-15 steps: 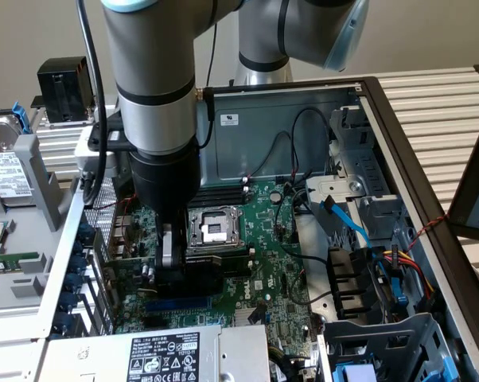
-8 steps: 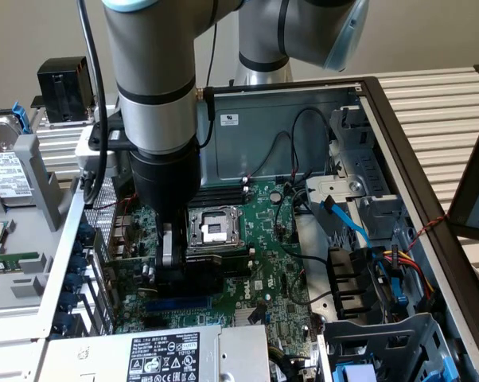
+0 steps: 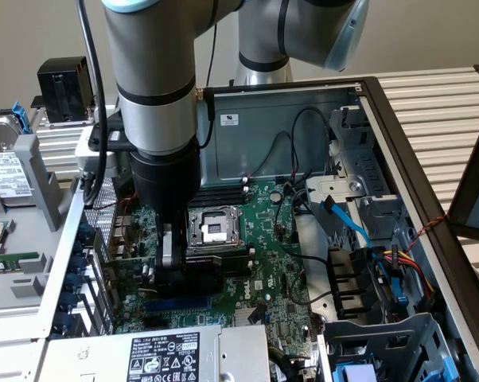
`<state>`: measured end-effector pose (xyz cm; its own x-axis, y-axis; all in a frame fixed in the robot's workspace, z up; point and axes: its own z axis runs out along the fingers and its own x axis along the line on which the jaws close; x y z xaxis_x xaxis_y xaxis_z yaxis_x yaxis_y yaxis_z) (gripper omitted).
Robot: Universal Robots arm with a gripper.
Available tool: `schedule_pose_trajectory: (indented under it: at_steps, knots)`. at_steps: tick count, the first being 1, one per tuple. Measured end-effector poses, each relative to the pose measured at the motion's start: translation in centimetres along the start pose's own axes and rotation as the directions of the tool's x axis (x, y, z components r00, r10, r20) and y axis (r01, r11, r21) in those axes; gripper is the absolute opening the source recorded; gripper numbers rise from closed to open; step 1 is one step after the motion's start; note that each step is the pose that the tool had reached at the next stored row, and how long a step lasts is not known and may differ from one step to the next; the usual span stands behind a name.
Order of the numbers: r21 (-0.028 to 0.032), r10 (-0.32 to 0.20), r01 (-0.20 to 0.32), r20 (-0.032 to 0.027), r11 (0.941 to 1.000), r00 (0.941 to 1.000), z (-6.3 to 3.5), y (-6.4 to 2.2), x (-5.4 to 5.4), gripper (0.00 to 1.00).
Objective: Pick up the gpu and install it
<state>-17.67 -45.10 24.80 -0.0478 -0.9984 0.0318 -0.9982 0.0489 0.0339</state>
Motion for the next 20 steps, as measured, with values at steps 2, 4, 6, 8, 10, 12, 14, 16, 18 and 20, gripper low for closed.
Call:
schedule_pose_trajectory:
  at_steps: [2, 4, 6, 8, 10, 12, 14, 16, 18, 20]
  knots:
    - [0.0, 0.001, -0.001, 0.0, 1.0, 1.0, 0.0, -0.01, 0.0, 0.27]
    - [-0.0001, 0.004, -0.004, 0.0002, 1.0, 1.0, 0.0, -0.05, 0.02, 0.27]
    - [-0.0001, 0.006, -0.006, 0.0003, 1.0, 1.0, 0.0, -0.15, 0.02, 0.27]
    - [-0.0002, 0.008, -0.008, 0.0003, 1.0, 1.0, 0.0, -0.17, 0.02, 0.27]
    - [-0.0002, 0.009, -0.009, 0.0003, 1.0, 1.0, 0.0, -0.17, 0.02, 0.27]
    - [-0.0003, 0.01, -0.01, 0.0004, 0.9999, 0.9999, 0.0, -0.17, 0.02, 0.27]
    - [-0.0003, 0.012, -0.012, 0.0004, 0.9999, 0.9999, 0.0, -0.15, 0.02, 0.27]
    - [-0.0004, 0.015, -0.015, 0.0005, 0.9999, 0.9999, 0.0, -0.08, 0.02, 0.27]
    - [-0.0005, 0.017, -0.017, 0.0005, 0.9999, 0.9999, 0.0, -0.05, 0.03, 0.27]
    - [-0.0005, 0.018, -0.018, 0.0007, 0.9998, 0.9998, 0.0, -0.05, 0.02, 0.27]
